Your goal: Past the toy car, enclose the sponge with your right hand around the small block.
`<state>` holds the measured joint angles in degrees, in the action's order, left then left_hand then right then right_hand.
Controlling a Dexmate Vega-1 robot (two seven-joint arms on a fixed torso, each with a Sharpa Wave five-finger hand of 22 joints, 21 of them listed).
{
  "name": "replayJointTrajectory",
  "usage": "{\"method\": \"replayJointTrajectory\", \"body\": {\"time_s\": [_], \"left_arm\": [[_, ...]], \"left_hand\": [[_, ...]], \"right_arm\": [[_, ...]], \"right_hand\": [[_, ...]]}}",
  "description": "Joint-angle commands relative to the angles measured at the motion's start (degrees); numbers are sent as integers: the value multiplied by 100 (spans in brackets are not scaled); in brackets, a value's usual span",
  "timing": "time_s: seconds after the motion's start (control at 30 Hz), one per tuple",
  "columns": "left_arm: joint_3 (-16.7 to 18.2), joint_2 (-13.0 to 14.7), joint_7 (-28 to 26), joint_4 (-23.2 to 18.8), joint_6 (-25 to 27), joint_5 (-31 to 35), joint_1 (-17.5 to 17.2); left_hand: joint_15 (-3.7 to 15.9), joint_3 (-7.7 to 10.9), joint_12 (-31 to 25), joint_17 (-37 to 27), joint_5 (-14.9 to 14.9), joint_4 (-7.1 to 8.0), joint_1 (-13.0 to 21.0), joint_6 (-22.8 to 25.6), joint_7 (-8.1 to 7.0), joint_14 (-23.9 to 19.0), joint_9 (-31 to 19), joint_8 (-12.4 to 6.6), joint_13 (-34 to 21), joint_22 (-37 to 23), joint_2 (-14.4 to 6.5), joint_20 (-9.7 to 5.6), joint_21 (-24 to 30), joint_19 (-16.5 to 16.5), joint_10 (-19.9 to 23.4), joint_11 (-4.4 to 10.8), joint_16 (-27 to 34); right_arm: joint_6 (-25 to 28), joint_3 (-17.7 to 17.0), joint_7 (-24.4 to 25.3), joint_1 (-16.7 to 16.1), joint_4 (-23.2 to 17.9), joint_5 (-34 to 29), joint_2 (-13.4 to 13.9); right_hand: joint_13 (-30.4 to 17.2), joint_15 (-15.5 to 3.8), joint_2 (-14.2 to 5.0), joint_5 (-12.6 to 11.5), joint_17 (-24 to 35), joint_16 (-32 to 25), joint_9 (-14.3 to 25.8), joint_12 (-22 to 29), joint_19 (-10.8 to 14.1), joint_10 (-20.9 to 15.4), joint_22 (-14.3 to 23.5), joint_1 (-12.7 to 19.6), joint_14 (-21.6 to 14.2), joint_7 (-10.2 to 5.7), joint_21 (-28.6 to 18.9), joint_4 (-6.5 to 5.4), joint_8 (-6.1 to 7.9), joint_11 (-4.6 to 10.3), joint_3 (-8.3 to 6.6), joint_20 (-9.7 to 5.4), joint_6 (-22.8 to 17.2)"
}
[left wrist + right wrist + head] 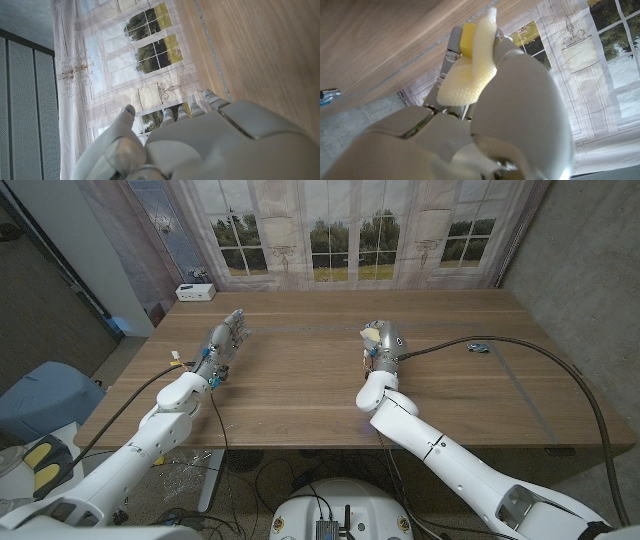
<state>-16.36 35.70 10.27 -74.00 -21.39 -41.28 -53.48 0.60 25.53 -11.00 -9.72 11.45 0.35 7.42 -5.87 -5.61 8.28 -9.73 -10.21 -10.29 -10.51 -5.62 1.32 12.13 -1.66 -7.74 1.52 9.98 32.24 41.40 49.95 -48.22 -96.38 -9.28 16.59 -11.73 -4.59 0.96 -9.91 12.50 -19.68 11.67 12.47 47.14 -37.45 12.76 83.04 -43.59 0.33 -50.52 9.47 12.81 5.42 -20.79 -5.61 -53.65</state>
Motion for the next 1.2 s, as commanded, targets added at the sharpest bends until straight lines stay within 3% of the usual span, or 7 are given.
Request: {"method": "replayJointTrajectory", "body": {"time_s": [0.03,0.6,1.2], "left_arm": [[17,21,-49,-72,-11,27,-26],[0,28,-110,-134,33,63,-5],[-34,15,-163,-146,74,114,48]], "left_hand": [[-9,8,-42,-16,-15,-17,36,-10,-37,27,-16,-14,-20,-33,-1,5,3,9,-49,-5,32],[-6,1,-43,-16,-15,-19,23,-7,-34,26,-15,-13,-20,-33,-4,8,3,8,-44,5,31],[-9,-2,-45,-16,-14,-21,13,-2,-29,28,-15,-14,-20,-33,-8,15,2,3,-40,-9,30]], "right_arm": [[-1644,-513,-444,-286,-39,729,121],[-3157,-1244,-1416,-604,82,2300,53],[-3987,-1728,-2413,-760,300,3963,-89]], "right_hand": [[-12,-880,-859,-32,18,24,26,-35,1,12,-1,903,-56,53,-30,-11,-10,-17,-25,-699,-16],[-14,-879,-863,-32,13,45,32,-53,-27,20,-24,913,-64,94,-82,-14,-23,-40,-26,-700,-41],[-16,-874,-877,-38,11,63,39,-62,-61,4,-50,930,-81,125,-141,-15,-53,-83,-33,-702,-29]]}}
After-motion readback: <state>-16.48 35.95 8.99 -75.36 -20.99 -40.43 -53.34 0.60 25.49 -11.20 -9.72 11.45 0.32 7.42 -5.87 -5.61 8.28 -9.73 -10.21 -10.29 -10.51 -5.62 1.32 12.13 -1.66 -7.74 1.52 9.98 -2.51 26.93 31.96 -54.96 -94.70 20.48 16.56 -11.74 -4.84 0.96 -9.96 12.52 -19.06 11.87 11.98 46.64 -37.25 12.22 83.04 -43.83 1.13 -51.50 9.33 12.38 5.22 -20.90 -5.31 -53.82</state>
